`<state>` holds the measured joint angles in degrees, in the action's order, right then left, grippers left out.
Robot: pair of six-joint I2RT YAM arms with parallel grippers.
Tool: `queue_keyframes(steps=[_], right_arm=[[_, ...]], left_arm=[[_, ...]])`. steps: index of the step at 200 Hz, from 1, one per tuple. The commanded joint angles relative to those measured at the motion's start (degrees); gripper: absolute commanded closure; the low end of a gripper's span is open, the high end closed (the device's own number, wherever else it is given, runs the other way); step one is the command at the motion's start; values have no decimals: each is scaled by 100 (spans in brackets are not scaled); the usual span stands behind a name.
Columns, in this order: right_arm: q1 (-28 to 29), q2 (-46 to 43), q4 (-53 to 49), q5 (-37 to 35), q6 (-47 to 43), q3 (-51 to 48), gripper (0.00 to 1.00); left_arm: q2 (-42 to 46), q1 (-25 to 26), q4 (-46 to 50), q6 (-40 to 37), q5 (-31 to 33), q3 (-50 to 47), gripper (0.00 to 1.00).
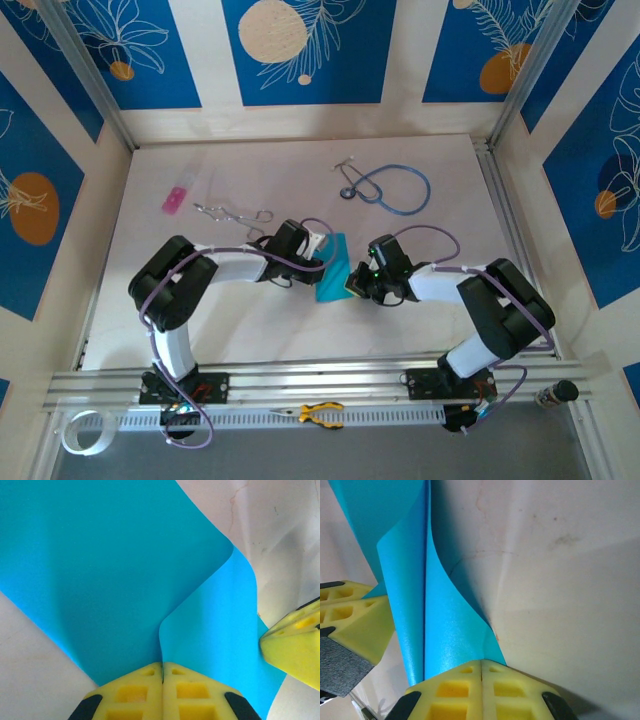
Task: Fold a paper plane with a square sheet of paper (pick it up from the middle)
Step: Fold the triangle a second time at the center of the table.
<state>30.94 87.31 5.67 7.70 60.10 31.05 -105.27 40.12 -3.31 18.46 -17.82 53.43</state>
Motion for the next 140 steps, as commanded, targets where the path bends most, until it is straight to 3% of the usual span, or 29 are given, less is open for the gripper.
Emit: queue_keyframes(steps=[1, 60, 93, 140], right_arm=[[5, -190, -403, -10, -154, -60, 100], [105, -171, 20, 398, -275, -4, 100], [97, 94, -249, 237, -205, 54, 100], [-35, -385, 372, 516, -157, -83, 100]], left_arm=[[-143, -72, 374, -175, -165, 109, 100], [-107, -70, 367, -87, -124, 120, 100], [-125, -70, 383, -61, -99, 146, 100], [-115, -67, 401, -57, -39, 107, 100]])
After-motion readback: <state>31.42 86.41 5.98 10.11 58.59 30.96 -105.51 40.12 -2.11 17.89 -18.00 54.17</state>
